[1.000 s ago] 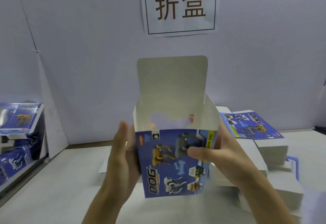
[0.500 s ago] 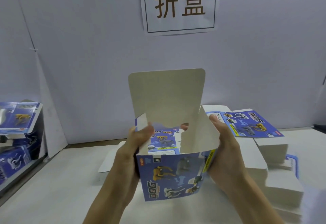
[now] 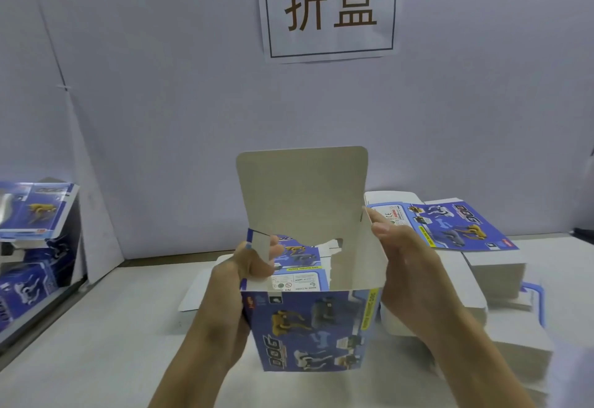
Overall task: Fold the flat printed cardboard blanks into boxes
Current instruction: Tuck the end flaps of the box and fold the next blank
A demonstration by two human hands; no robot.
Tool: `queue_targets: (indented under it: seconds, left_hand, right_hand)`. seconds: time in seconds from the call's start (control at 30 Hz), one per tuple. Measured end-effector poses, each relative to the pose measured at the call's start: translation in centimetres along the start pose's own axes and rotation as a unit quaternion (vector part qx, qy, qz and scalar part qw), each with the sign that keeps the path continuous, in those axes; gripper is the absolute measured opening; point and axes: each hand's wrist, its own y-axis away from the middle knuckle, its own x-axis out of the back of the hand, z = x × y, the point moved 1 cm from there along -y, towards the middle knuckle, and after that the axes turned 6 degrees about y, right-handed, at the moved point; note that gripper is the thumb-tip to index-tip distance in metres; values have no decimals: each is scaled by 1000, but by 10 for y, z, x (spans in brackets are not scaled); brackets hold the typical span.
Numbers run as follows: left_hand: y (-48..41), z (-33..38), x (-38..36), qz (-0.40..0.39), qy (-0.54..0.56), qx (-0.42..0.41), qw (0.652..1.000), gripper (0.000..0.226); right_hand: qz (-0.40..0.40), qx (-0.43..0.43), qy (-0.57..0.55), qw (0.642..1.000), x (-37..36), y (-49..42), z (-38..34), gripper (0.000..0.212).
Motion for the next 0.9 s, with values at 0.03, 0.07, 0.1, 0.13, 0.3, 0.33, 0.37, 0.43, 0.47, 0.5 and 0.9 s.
queue_targets:
  seconds: [0.03, 0.07, 0.1, 0.13, 0.3, 0.33, 0.37, 0.43, 0.47, 0.5, 0.9]
  left_hand:
    - [1, 0, -1, 11, -2, -5, 1000, 31]
    - [2, 1, -2, 16, -8, -2, 1000, 24]
    - [3, 1, -3, 18, -23, 4, 1000, 23]
    - [4, 1, -4, 13, -38, 11, 999, 23]
    - [12, 9, -8, -30, -138, 10, 990, 65]
    - [13, 9, -10, -49, -141, 4, 989, 65]
    - [14, 9, -12, -61, -150, -5, 987, 62]
    - [17, 7, -16, -69, -169, -19, 983, 50]
    - [17, 5, -17, -67, -172, -23, 983, 46]
    - [16, 5, -17, -59, -170, -27, 983, 45]
    - [5, 5, 1, 35, -84, -68, 993, 16]
  right_hand:
    - [10, -7, 22, 1000, 1, 0, 1, 33]
    - [17, -9, 29, 999, 0, 0, 3, 34]
    - [22, -6, 26, 999, -2, 1, 2, 32]
    - [34, 3, 25, 999, -4, 2, 2, 27]
    - [169, 15, 32, 985, -8, 1, -8, 25]
    - [191, -3, 19, 981, -6, -1, -10, 29]
    - [212, -26, 6, 977, -3, -6, -12, 30]
    - [240, -64, 3, 969, 4, -4, -15, 29]
    - [246, -74, 6, 966, 4, -2, -16, 27]
    - [243, -78, -1, 967, 4, -3, -15, 25]
    - [24, -87, -3, 996, -13, 0, 11, 36]
